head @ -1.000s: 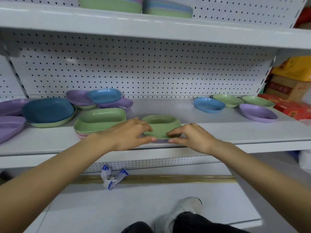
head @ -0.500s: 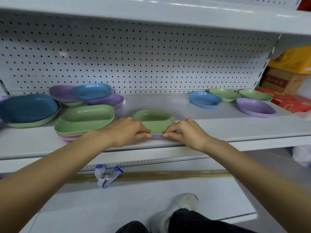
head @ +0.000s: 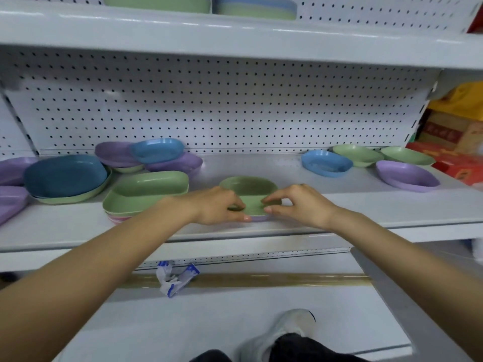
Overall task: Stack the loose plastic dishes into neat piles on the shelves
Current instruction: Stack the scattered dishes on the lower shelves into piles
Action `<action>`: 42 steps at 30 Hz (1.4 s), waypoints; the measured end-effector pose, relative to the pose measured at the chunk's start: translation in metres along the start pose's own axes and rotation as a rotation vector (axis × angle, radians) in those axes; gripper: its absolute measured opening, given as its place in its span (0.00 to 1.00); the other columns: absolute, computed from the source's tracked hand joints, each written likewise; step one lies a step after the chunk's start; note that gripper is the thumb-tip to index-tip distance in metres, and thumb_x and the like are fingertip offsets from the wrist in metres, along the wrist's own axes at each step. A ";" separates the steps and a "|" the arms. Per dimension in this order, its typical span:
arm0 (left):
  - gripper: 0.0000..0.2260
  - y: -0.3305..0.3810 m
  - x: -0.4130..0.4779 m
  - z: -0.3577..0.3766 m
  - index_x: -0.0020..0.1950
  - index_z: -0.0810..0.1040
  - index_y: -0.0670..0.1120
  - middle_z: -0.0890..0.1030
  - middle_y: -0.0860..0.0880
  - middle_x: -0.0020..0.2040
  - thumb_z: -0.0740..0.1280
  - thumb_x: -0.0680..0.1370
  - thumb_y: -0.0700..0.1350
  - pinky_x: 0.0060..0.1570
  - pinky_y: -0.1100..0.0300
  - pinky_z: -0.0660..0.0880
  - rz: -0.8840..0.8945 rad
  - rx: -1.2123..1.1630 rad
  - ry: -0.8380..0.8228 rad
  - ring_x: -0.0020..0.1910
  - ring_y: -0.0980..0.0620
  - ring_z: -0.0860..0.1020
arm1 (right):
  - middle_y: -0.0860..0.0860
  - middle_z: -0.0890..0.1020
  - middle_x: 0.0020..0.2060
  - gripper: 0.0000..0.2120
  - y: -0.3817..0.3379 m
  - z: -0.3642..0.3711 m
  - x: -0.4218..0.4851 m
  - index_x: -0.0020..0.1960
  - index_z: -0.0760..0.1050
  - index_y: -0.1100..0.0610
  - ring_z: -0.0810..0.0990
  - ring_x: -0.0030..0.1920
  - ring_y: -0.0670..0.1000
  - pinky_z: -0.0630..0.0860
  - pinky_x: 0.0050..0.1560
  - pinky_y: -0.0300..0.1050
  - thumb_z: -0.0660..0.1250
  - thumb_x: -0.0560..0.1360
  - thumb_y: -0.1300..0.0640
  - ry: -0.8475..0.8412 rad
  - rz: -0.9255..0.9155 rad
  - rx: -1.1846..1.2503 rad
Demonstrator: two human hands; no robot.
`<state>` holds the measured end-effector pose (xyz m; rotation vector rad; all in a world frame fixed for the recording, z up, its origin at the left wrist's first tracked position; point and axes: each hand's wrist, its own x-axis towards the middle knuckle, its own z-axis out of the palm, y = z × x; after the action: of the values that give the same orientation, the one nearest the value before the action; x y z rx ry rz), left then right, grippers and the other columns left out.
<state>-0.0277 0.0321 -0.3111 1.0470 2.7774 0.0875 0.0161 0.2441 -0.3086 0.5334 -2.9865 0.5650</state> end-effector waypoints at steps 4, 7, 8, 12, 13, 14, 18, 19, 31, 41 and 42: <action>0.23 0.017 0.019 -0.019 0.63 0.76 0.49 0.77 0.48 0.61 0.58 0.77 0.63 0.58 0.59 0.69 -0.044 -0.072 0.017 0.59 0.47 0.74 | 0.47 0.77 0.63 0.19 0.025 -0.020 -0.003 0.64 0.75 0.51 0.73 0.65 0.48 0.67 0.66 0.43 0.66 0.75 0.47 0.108 0.106 0.077; 0.24 0.027 0.039 -0.025 0.66 0.73 0.50 0.74 0.49 0.67 0.58 0.76 0.62 0.64 0.57 0.67 -0.031 -0.094 0.061 0.65 0.46 0.71 | 0.47 0.76 0.64 0.20 0.052 -0.036 -0.011 0.64 0.74 0.52 0.72 0.66 0.49 0.65 0.68 0.44 0.66 0.75 0.46 0.142 0.205 0.070; 0.24 0.031 0.047 -0.024 0.66 0.73 0.50 0.73 0.50 0.67 0.58 0.76 0.63 0.65 0.56 0.66 -0.025 -0.097 0.073 0.66 0.46 0.70 | 0.47 0.77 0.64 0.20 0.062 -0.041 -0.015 0.64 0.75 0.53 0.72 0.66 0.49 0.65 0.68 0.45 0.66 0.74 0.47 0.151 0.230 0.064; 0.28 0.047 0.087 -0.020 0.73 0.63 0.52 0.64 0.52 0.73 0.57 0.76 0.64 0.70 0.52 0.61 -0.024 -0.107 0.093 0.71 0.48 0.64 | 0.49 0.77 0.63 0.20 0.104 -0.057 -0.035 0.64 0.75 0.54 0.73 0.66 0.51 0.66 0.67 0.45 0.67 0.74 0.48 0.180 0.311 0.007; 0.29 0.052 0.099 -0.020 0.74 0.61 0.53 0.62 0.53 0.74 0.57 0.76 0.64 0.71 0.52 0.60 -0.015 -0.121 0.099 0.71 0.50 0.62 | 0.50 0.77 0.64 0.20 0.115 -0.061 -0.041 0.64 0.75 0.54 0.73 0.66 0.52 0.66 0.67 0.44 0.67 0.74 0.48 0.182 0.332 -0.002; 0.28 0.058 0.111 -0.020 0.74 0.60 0.53 0.62 0.53 0.74 0.57 0.76 0.64 0.71 0.53 0.60 -0.005 -0.140 0.106 0.71 0.50 0.63 | 0.51 0.76 0.65 0.21 0.127 -0.064 -0.046 0.65 0.74 0.54 0.72 0.66 0.52 0.65 0.67 0.44 0.67 0.75 0.48 0.182 0.355 -0.008; 0.27 0.080 0.162 -0.021 0.73 0.62 0.51 0.64 0.51 0.74 0.58 0.78 0.61 0.68 0.55 0.63 0.072 -0.164 0.146 0.69 0.49 0.66 | 0.52 0.76 0.64 0.21 0.174 -0.073 -0.070 0.66 0.73 0.56 0.73 0.65 0.54 0.65 0.65 0.43 0.66 0.75 0.50 0.197 0.455 -0.034; 0.27 0.085 0.174 -0.020 0.73 0.62 0.50 0.64 0.50 0.74 0.58 0.77 0.61 0.67 0.55 0.64 0.090 -0.149 0.160 0.69 0.49 0.66 | 0.52 0.77 0.64 0.20 0.185 -0.074 -0.075 0.65 0.74 0.56 0.74 0.64 0.54 0.66 0.64 0.42 0.66 0.75 0.50 0.208 0.476 -0.034; 0.20 0.101 0.255 -0.008 0.60 0.75 0.46 0.76 0.49 0.60 0.60 0.77 0.59 0.57 0.54 0.69 0.137 -0.137 0.187 0.59 0.49 0.74 | 0.51 0.81 0.58 0.14 0.259 -0.091 -0.093 0.60 0.78 0.48 0.78 0.58 0.57 0.73 0.59 0.52 0.68 0.74 0.54 0.409 0.499 -0.180; 0.19 0.098 0.241 -0.007 0.48 0.77 0.41 0.77 0.43 0.44 0.62 0.77 0.57 0.42 0.56 0.68 0.084 -0.184 0.162 0.43 0.46 0.75 | 0.55 0.84 0.50 0.09 0.265 -0.089 -0.095 0.51 0.82 0.58 0.80 0.54 0.57 0.71 0.56 0.44 0.71 0.73 0.57 0.363 0.584 -0.097; 0.16 0.099 0.237 -0.007 0.49 0.77 0.43 0.78 0.45 0.45 0.62 0.77 0.56 0.45 0.55 0.70 0.093 -0.169 0.153 0.46 0.46 0.76 | 0.55 0.84 0.49 0.08 0.261 -0.087 -0.096 0.51 0.82 0.59 0.80 0.53 0.57 0.71 0.55 0.43 0.71 0.72 0.59 0.368 0.578 -0.097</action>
<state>-0.1398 0.2624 -0.3258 1.1701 2.7925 0.4233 0.0155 0.5351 -0.3291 -0.4170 -2.7549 0.4726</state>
